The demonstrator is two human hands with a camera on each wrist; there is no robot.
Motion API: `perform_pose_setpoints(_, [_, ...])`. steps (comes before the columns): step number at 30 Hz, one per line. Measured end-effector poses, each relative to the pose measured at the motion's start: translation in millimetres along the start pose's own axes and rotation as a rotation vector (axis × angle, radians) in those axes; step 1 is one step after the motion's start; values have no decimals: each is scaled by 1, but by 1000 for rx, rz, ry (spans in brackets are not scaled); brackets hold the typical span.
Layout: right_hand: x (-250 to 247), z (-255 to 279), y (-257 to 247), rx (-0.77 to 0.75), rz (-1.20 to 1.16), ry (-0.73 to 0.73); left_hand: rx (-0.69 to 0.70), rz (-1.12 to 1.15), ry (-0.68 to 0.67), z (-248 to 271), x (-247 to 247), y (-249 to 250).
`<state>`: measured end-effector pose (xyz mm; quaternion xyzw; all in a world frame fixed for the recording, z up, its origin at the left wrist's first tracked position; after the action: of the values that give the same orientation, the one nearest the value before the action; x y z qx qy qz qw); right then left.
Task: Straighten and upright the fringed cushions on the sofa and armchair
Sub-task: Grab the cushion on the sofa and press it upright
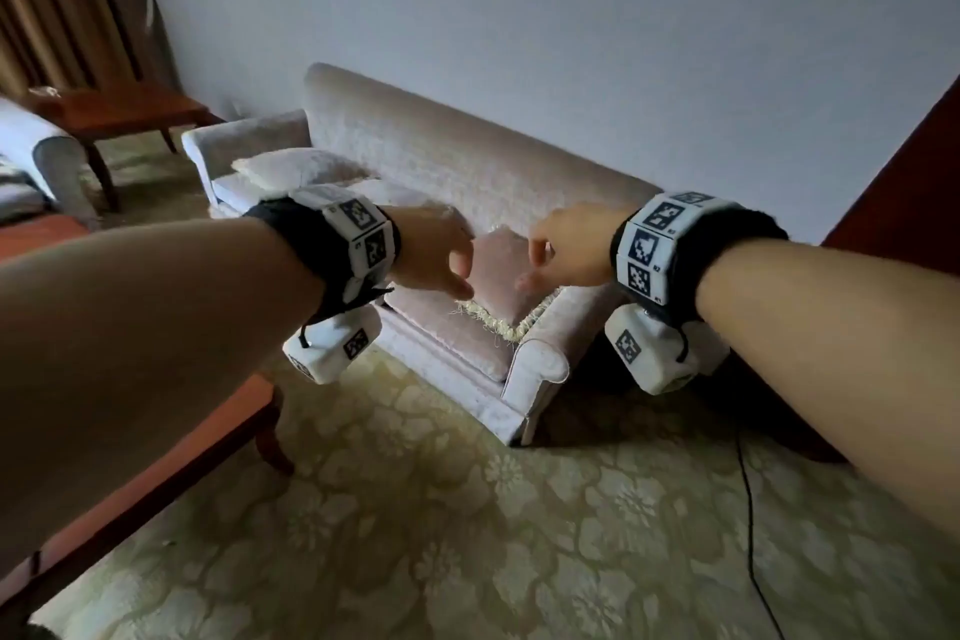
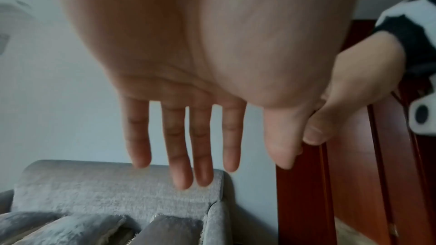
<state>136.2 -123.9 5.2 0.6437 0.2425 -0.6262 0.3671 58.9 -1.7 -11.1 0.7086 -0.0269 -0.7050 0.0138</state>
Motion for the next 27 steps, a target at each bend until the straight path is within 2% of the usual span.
perform_pose_setpoints(6, [29, -110, 56, 83, -94, -55, -27, 54, -77, -118, 18, -53])
perform_pose_setpoints(7, [38, -118, 60, 76, -112, -66, -23, 61, -104, -126, 26, -58])
perform_pose_setpoints(12, [91, -210, 105, 104, -95, -171, -2, 59, -192, -234, 57, -96])
perform_pose_setpoints(15, [120, -276, 145, 129, -160, -139, 3, 54, -205, -311, 86, -125])
perform_pose_setpoints(20, [183, -390, 211, 178, -266, -214, -28, 93, -296, -436, 139, -172])
perform_pose_setpoints(27, [246, -522, 284, 231, -387, -311, 63, 106, -420, -598, 210, -233])
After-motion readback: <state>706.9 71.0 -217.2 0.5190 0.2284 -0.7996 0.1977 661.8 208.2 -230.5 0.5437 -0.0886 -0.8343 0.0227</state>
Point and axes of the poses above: each hand's wrist, its own z-axis away from the middle knuckle, its own x-axis out of the palm, y = z × x, the point moved 6 cm from there along -z, towards the middle knuckle, and after that the axes turned 11 degrees about y, right-handed, at the moved point
